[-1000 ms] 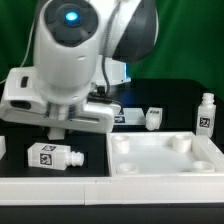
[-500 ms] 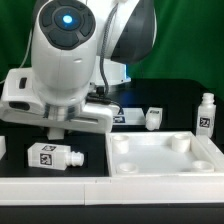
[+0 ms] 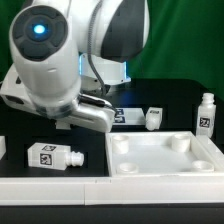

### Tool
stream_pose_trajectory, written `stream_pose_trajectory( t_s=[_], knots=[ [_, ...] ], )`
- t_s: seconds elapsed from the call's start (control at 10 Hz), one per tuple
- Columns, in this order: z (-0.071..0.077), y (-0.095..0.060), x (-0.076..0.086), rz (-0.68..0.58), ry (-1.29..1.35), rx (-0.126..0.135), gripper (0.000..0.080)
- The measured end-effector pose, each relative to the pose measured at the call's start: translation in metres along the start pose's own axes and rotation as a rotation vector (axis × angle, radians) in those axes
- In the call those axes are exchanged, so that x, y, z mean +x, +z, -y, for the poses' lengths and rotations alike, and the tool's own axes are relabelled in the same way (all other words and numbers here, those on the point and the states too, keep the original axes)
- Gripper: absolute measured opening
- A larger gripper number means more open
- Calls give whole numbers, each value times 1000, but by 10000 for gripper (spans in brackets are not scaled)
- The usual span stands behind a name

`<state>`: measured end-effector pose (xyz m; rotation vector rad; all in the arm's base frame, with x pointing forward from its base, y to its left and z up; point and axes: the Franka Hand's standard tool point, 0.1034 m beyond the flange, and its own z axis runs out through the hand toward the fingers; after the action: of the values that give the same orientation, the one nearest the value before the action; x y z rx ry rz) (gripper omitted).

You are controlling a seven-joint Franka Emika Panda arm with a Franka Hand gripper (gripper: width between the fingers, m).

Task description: Assemble one leg

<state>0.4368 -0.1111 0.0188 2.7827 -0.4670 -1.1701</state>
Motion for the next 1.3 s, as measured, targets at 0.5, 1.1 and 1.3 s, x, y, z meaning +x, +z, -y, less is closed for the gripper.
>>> stream_pose_trajectory(
  t_s=[0.5, 1.1, 1.3],
  knots=[
    [-7, 9, 11, -97, 1, 11, 318],
    [-8, 11, 9, -75, 2, 8, 631],
    [-13, 15, 4, 38, 22, 16, 644]
  ],
)
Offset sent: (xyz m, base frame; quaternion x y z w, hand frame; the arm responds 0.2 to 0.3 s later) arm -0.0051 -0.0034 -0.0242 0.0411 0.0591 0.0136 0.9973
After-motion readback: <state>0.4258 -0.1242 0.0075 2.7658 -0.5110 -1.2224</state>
